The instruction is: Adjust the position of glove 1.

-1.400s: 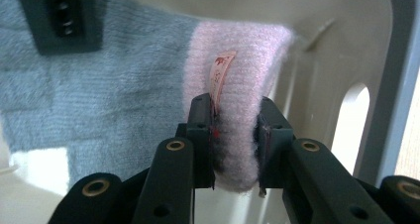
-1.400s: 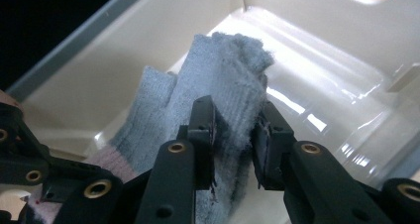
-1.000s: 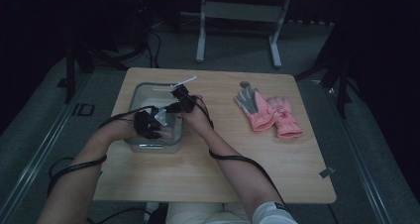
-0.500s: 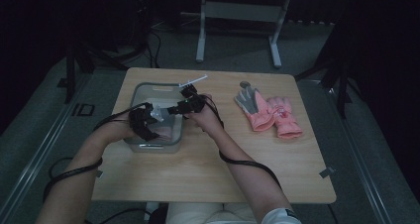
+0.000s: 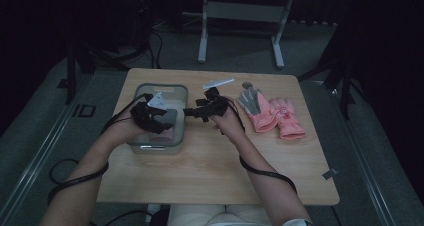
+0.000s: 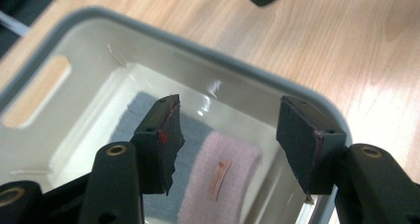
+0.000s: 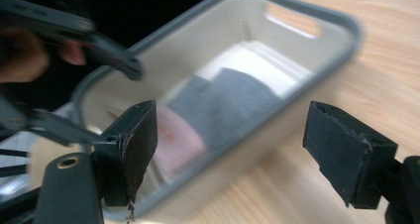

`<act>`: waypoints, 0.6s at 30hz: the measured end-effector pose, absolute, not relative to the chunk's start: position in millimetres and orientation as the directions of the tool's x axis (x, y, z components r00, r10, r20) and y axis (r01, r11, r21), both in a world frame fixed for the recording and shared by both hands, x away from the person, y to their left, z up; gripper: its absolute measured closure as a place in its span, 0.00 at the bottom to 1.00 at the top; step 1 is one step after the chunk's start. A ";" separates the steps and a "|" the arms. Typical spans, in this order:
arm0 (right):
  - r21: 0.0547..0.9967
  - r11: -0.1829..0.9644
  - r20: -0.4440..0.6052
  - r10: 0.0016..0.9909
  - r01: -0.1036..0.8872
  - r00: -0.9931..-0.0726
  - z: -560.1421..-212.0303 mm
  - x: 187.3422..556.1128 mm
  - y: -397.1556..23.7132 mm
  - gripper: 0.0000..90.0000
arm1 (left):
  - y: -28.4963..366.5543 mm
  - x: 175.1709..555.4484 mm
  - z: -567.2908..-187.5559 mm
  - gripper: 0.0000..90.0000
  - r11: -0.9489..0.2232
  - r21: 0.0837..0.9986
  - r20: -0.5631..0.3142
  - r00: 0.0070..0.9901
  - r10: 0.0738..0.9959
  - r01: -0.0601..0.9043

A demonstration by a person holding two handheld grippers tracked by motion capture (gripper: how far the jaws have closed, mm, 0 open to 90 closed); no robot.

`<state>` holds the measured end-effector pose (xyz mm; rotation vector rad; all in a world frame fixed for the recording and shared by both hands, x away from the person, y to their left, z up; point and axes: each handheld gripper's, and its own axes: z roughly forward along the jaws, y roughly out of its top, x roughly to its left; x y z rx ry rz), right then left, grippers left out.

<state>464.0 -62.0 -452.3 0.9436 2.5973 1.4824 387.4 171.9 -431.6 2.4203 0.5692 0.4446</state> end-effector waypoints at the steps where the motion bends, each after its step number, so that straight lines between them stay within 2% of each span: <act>1: 0.787 0.375 0.264 0.513 0.490 -0.817 -451.5 462.7 -69.1 0.23 | 168.4 385.7 -430.4 0.47 -0.721 0.632 0.173 0.855 0.489 0.285; 5: 0.790 0.393 0.210 0.547 0.470 -0.810 -447.4 458.5 -88.8 0.20 | 145.6 378.0 -427.2 0.47 -0.721 0.636 0.166 0.864 0.475 0.274; 10: 0.809 0.379 0.208 0.529 0.448 -0.823 -443.3 455.7 -113.9 0.17 | 117.9 368.2 -429.9 0.50 -0.739 0.633 0.188 0.881 0.434 0.229; 14: 0.798 0.351 0.246 0.552 0.490 -0.797 -439.8 453.3 -135.4 0.15 | 95.8 364.9 -437.7 0.50 -0.757 0.615 0.196 0.887 0.418 0.221; 18: 0.809 0.339 0.221 0.581 0.480 -0.783 -437.7 448.9 -154.4 0.14 | 78.6 360.0 -444.3 0.46 -0.757 0.627 0.212 0.894 0.394 0.185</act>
